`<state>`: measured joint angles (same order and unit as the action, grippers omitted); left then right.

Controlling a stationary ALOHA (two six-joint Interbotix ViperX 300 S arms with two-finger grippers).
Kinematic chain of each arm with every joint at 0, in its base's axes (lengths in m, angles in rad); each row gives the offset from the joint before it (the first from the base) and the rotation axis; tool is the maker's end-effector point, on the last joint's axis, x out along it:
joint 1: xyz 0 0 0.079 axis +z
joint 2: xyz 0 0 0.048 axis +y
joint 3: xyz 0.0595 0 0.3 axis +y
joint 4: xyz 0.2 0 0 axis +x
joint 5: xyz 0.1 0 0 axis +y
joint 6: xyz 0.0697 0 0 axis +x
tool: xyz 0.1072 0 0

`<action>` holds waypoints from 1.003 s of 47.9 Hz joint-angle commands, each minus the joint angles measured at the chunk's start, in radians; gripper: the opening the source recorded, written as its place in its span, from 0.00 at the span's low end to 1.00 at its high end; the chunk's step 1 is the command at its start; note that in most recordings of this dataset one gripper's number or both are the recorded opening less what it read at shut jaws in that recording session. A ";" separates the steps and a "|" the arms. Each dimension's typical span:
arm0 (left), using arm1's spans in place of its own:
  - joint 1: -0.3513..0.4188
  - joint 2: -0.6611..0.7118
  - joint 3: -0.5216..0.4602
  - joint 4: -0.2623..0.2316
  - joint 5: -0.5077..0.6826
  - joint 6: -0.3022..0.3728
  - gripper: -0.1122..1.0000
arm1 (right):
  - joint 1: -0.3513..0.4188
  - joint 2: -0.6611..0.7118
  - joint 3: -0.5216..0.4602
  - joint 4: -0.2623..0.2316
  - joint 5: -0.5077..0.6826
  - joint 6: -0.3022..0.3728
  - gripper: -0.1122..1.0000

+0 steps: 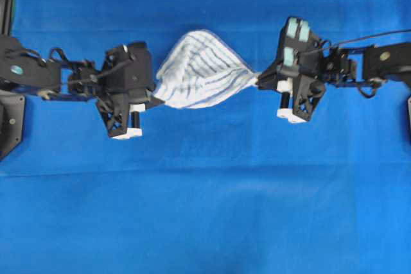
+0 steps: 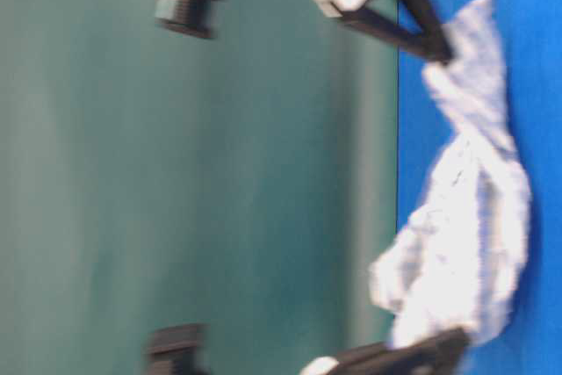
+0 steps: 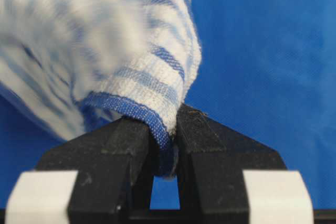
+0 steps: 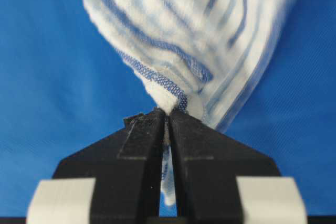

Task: Lift the towel with both arms.

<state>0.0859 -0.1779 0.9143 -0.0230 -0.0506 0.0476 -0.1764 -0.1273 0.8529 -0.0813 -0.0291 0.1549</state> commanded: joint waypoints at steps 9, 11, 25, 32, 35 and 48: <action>0.017 -0.199 -0.049 -0.002 0.135 0.002 0.15 | 0.003 -0.202 -0.080 -0.005 0.124 -0.014 0.14; 0.018 -0.222 -0.057 -0.002 0.156 0.002 0.15 | 0.003 -0.224 -0.094 -0.005 0.146 -0.014 0.14; 0.037 -0.388 -0.155 -0.002 0.308 0.002 0.15 | 0.003 -0.341 -0.219 -0.005 0.296 -0.017 0.14; 0.046 -0.437 -0.210 -0.002 0.373 0.002 0.15 | 0.003 -0.373 -0.284 -0.017 0.348 -0.023 0.14; 0.052 -0.453 -0.233 -0.002 0.399 0.002 0.15 | 0.003 -0.382 -0.311 -0.025 0.371 -0.025 0.14; 0.087 -0.485 -0.347 -0.002 0.506 0.002 0.15 | 0.003 -0.411 -0.439 -0.031 0.469 -0.032 0.14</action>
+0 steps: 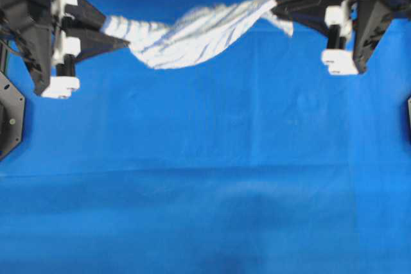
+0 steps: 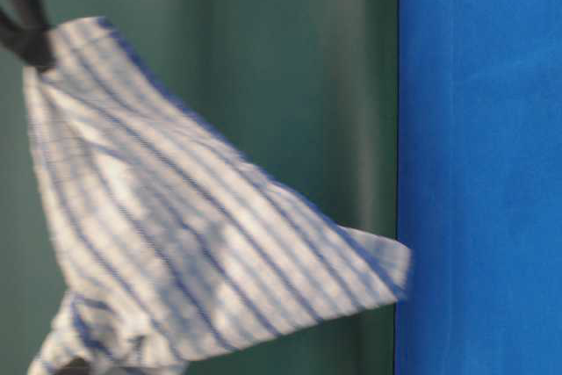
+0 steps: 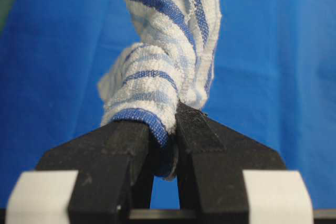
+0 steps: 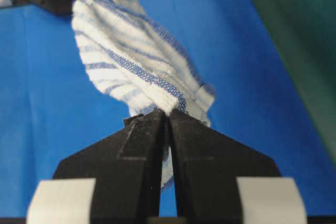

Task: Lift the towel with both arms.

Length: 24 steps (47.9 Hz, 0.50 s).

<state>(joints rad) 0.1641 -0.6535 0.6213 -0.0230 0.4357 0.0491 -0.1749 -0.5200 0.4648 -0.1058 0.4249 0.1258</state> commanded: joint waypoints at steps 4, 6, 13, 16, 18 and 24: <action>0.011 -0.012 -0.087 -0.002 0.046 0.002 0.15 | 0.005 -0.025 -0.077 -0.012 0.041 -0.005 0.14; 0.011 -0.012 -0.101 0.000 0.057 0.002 0.15 | 0.008 -0.029 -0.086 -0.018 0.049 -0.003 0.14; 0.011 -0.011 -0.129 0.000 0.077 0.003 0.15 | 0.015 -0.038 -0.092 -0.026 0.057 -0.003 0.14; 0.011 -0.012 -0.129 0.000 0.078 0.006 0.15 | 0.018 -0.037 -0.091 -0.026 0.057 -0.003 0.14; 0.011 -0.011 -0.127 0.000 0.077 0.006 0.15 | 0.021 -0.037 -0.091 -0.026 0.057 -0.003 0.14; 0.011 -0.011 -0.129 0.000 0.071 0.006 0.15 | 0.023 -0.035 -0.091 -0.026 0.057 -0.003 0.14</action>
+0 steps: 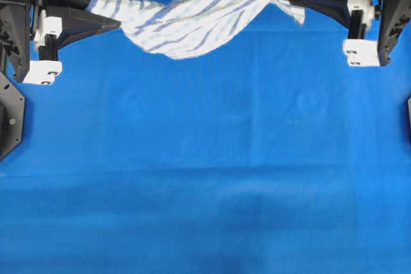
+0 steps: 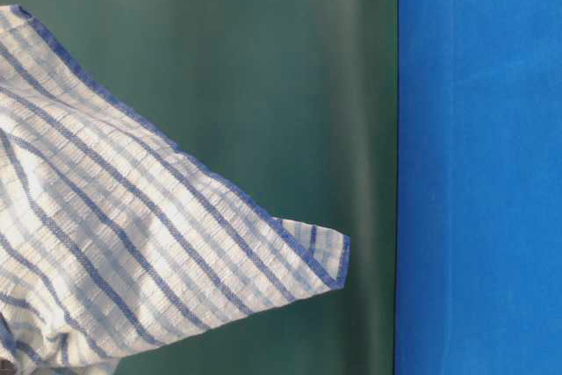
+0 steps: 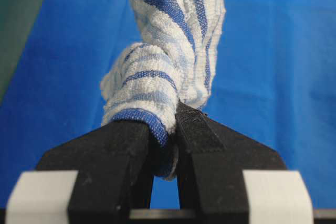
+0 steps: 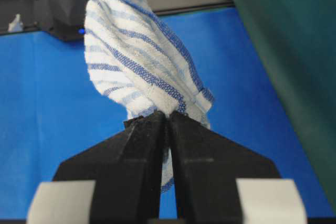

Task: Lift the towel with both arms.

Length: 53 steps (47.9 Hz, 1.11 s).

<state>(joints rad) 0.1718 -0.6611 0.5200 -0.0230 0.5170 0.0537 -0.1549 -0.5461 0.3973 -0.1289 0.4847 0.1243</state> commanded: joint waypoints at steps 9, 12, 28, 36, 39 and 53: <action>-0.011 -0.002 -0.026 0.000 -0.009 0.003 0.15 | 0.002 -0.011 -0.021 -0.014 0.021 -0.003 0.14; -0.011 -0.005 -0.025 0.000 -0.009 0.003 0.15 | 0.002 -0.011 -0.021 -0.020 0.026 -0.002 0.15; -0.029 -0.009 -0.018 0.000 -0.017 -0.005 0.84 | 0.003 -0.011 -0.017 -0.044 0.020 0.008 0.72; -0.029 -0.012 -0.008 0.000 -0.018 -0.006 0.91 | 0.003 -0.011 -0.005 -0.044 0.021 0.009 0.68; -0.029 -0.012 0.003 -0.002 -0.018 -0.006 0.91 | 0.003 -0.011 0.011 -0.044 0.020 0.011 0.69; -0.029 -0.008 0.167 -0.002 -0.133 -0.012 0.91 | 0.005 -0.006 0.158 -0.038 -0.086 0.032 0.69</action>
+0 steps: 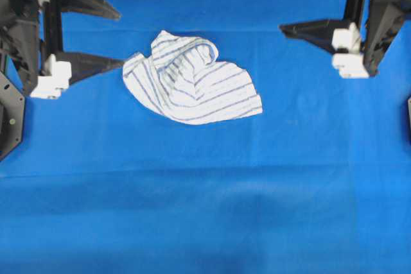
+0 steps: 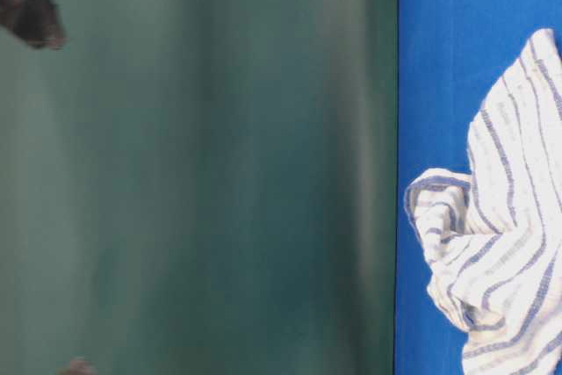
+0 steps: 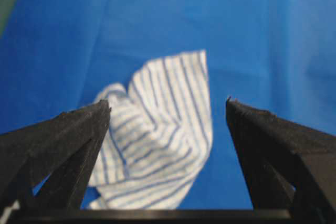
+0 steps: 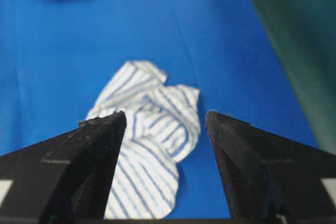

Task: Lift the towel with both arms.

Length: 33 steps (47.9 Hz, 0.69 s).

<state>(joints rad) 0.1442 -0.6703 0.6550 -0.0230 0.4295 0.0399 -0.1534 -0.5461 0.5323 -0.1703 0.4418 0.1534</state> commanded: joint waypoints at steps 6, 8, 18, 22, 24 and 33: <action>-0.003 0.008 0.124 -0.003 -0.114 -0.012 0.91 | 0.020 0.020 0.092 0.009 -0.115 0.014 0.69; -0.005 0.011 0.153 -0.002 -0.137 -0.020 0.91 | 0.028 0.035 0.109 0.009 -0.132 0.015 0.69; -0.015 0.057 0.285 -0.003 -0.258 -0.057 0.91 | 0.052 0.155 0.169 0.011 -0.227 0.031 0.69; -0.017 0.087 0.325 -0.002 -0.301 -0.058 0.91 | 0.057 0.216 0.181 0.011 -0.273 0.032 0.69; -0.017 0.104 0.344 -0.002 -0.324 -0.058 0.91 | 0.057 0.244 0.187 0.011 -0.293 0.032 0.69; -0.017 0.215 0.419 -0.002 -0.449 -0.057 0.91 | 0.057 0.365 0.210 0.011 -0.380 0.032 0.69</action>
<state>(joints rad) 0.1289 -0.4909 1.0677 -0.0230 0.0307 -0.0184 -0.0982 -0.2117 0.7470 -0.1626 0.1012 0.1841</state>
